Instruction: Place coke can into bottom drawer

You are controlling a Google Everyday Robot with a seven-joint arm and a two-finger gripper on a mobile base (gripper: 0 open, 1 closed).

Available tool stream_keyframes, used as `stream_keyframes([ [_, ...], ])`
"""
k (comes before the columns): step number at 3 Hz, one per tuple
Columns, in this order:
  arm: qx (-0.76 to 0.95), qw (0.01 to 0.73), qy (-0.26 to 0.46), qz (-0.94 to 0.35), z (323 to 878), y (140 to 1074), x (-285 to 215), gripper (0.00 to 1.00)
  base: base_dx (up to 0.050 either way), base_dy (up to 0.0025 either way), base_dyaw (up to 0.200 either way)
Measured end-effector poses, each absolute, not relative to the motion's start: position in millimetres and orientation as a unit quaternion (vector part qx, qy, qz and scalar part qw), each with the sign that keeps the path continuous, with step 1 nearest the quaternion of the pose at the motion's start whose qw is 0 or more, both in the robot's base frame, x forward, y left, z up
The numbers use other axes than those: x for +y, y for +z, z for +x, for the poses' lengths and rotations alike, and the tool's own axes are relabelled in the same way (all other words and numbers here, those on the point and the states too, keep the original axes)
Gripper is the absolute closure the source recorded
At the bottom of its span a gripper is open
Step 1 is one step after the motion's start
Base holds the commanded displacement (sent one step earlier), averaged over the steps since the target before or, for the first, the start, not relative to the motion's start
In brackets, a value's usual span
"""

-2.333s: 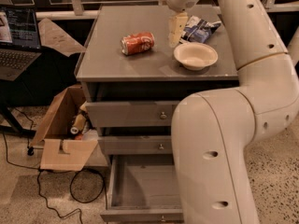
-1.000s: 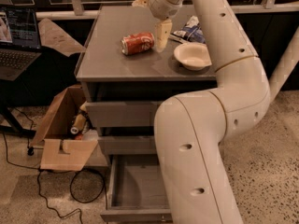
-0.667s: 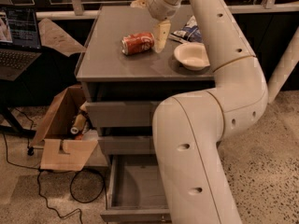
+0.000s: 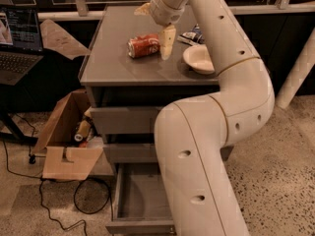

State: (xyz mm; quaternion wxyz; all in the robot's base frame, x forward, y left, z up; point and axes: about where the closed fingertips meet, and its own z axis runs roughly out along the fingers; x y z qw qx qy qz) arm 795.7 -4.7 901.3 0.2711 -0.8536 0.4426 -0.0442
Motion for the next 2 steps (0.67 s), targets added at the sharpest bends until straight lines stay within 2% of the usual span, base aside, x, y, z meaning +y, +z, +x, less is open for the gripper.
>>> stream_keyframes([
  [2,0.439,0.240,-0.023,-0.865,788,879,0,0.00,0.000,0.00000,0.000],
])
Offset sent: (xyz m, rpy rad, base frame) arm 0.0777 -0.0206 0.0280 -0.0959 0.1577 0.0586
